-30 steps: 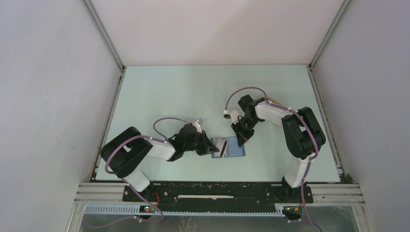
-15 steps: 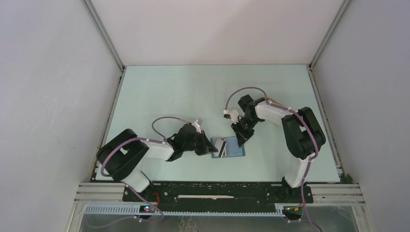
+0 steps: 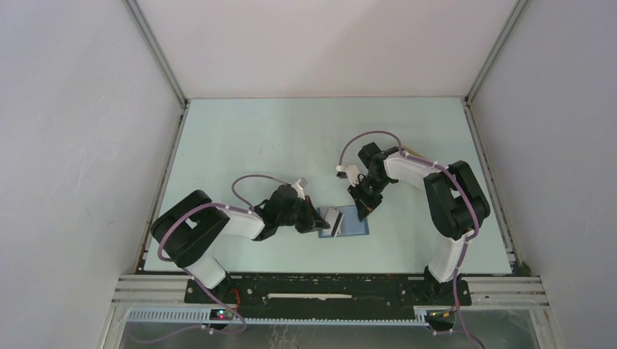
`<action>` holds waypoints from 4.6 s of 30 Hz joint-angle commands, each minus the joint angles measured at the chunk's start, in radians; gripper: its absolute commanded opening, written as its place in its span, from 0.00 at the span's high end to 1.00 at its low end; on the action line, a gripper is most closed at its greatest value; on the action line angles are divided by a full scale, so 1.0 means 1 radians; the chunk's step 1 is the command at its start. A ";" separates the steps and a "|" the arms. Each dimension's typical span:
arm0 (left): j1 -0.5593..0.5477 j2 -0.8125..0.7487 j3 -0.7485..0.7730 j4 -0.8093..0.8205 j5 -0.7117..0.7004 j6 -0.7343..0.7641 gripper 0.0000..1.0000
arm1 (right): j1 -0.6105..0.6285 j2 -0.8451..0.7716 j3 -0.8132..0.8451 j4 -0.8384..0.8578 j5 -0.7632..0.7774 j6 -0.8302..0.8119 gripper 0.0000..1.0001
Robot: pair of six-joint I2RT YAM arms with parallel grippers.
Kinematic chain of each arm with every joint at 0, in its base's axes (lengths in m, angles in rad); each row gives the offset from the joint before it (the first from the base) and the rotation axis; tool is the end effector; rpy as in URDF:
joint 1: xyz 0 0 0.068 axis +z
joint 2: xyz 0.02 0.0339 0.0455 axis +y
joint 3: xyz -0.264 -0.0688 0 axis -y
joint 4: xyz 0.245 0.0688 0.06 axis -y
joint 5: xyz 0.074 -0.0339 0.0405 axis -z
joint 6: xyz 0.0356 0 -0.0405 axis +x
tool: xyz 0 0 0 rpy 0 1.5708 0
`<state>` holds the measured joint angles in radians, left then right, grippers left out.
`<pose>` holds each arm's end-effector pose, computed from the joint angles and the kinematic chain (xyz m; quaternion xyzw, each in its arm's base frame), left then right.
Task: Put the credit cards into the card holder
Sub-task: Insert the credit card into the card holder.
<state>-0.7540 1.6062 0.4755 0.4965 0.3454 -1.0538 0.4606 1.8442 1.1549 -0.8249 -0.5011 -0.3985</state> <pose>0.1919 -0.1968 0.1175 -0.0546 0.8808 -0.4442 0.1546 0.2830 0.1595 0.1531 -0.4097 0.8775 0.2486 0.0197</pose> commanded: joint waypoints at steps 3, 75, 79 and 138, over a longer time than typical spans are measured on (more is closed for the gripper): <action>0.001 0.047 0.034 -0.040 -0.007 0.031 0.99 | 0.009 -0.009 0.036 0.007 0.008 0.007 0.97; -0.148 0.223 -0.096 0.491 -0.286 -0.233 1.00 | 0.007 -0.022 0.036 0.001 -0.012 0.007 0.97; -0.155 0.232 -0.096 0.504 -0.294 -0.233 1.00 | 0.008 -0.022 0.037 0.001 -0.012 0.006 0.97; -0.153 0.225 -0.087 0.453 -0.263 -0.207 0.83 | -0.028 -0.107 0.042 0.068 -0.319 0.107 0.90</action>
<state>-0.9150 1.8175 0.3740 1.0336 0.0826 -1.3083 0.4400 1.7912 1.1698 -0.8268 -0.6868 -0.3798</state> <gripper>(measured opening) 0.184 0.105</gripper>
